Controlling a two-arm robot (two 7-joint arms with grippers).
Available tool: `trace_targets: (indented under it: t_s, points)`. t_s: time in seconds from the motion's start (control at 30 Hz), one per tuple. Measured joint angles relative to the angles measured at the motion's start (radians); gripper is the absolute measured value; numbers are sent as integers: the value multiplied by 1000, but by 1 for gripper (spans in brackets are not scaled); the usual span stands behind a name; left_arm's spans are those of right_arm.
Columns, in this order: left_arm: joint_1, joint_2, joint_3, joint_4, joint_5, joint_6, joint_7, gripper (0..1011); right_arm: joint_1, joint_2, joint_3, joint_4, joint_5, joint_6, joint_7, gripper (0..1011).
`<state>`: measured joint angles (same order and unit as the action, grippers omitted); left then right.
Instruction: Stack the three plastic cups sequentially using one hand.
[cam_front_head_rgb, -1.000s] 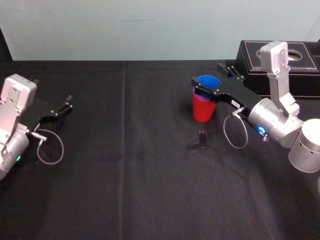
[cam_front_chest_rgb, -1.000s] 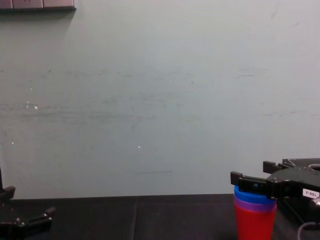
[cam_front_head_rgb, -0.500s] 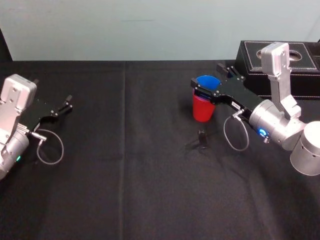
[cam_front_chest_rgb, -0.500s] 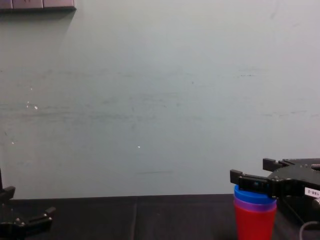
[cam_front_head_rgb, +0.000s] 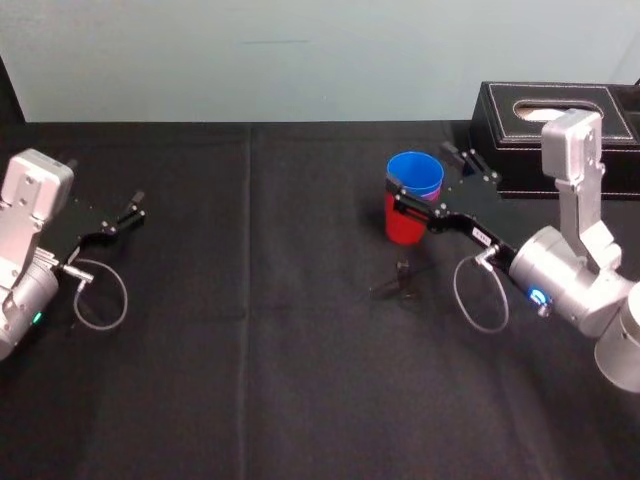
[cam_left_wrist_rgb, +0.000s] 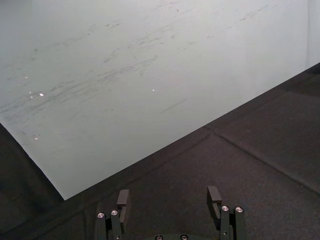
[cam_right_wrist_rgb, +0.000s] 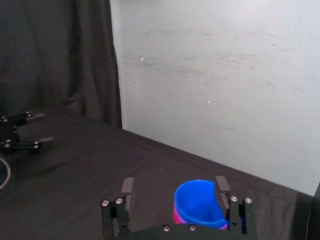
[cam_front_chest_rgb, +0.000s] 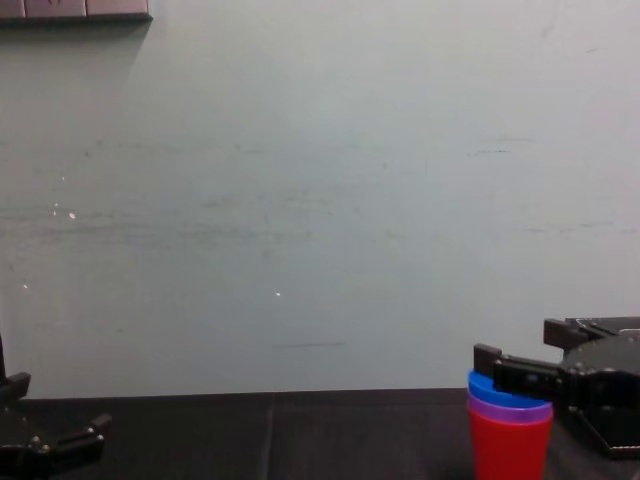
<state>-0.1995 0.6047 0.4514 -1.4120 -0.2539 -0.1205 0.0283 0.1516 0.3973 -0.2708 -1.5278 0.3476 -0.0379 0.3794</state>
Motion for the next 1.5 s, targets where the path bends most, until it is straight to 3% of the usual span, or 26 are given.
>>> trace_targets:
  t_s: [0.3,0.6,1.03,1.5]
  points:
    - [0,0,0,0,0,0,0,1005,-101,-21,16,-65,-37,1,-82,1003]
    - [0,0,0,0,0,0,0,1005,-158,-74,35,-49,-119,-8,-187,1003]
    - [0,0,0,0,0,0,0,1005,-174,-114,48,10,-182,-60,-209,1003]
    - [0,0,0,0,0,0,0,1005,-175,-114,47,6,-181,-55,-208,1003]
